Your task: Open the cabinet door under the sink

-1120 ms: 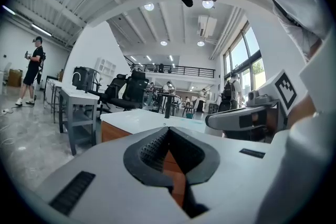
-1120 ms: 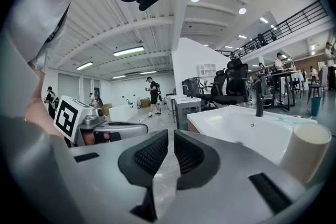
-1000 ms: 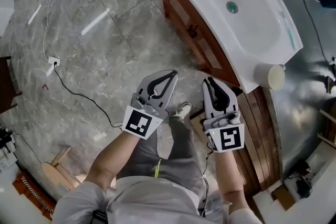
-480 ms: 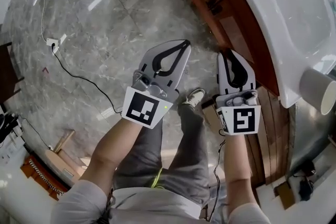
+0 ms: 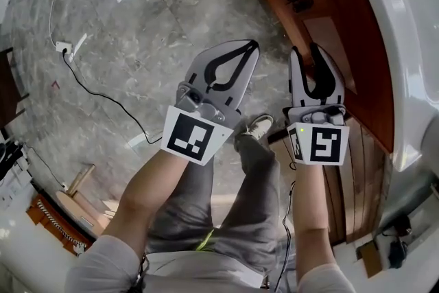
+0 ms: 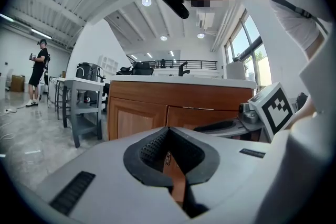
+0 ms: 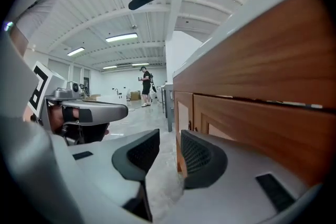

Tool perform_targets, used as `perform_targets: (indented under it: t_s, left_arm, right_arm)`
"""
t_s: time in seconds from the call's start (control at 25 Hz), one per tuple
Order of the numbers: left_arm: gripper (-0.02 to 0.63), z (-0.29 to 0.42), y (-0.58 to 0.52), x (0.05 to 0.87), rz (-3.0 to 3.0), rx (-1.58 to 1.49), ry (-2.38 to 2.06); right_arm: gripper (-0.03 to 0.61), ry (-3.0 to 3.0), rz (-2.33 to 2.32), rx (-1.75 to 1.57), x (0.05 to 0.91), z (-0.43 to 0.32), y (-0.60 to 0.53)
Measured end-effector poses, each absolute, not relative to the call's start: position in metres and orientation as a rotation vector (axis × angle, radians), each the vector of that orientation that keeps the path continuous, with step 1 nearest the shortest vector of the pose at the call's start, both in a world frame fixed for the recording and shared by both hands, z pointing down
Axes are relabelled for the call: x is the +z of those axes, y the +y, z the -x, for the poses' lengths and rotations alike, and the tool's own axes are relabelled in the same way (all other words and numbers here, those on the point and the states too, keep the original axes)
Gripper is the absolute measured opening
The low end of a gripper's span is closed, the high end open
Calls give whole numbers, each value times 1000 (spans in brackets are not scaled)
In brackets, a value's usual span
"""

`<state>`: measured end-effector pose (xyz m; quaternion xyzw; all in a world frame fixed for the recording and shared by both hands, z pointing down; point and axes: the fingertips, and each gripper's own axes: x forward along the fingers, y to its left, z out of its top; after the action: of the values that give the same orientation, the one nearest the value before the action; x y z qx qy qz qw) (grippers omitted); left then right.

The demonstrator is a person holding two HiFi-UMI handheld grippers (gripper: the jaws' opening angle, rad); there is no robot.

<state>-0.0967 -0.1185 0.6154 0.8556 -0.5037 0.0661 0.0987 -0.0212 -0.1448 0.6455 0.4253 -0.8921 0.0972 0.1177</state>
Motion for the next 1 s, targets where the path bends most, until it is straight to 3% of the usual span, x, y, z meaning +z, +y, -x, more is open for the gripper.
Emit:
perform_targets:
  t_s: [0.52, 1.0]
  left_arm:
    - [15, 100, -151, 686, -2587, 131, -1490]
    - [15, 106, -168, 710, -2626, 129, -1470]
  right_arm:
    - [129, -2553, -1339, 188, 728, 33, -194]
    - [117, -2489, -1429, 133, 750, 34, -217]
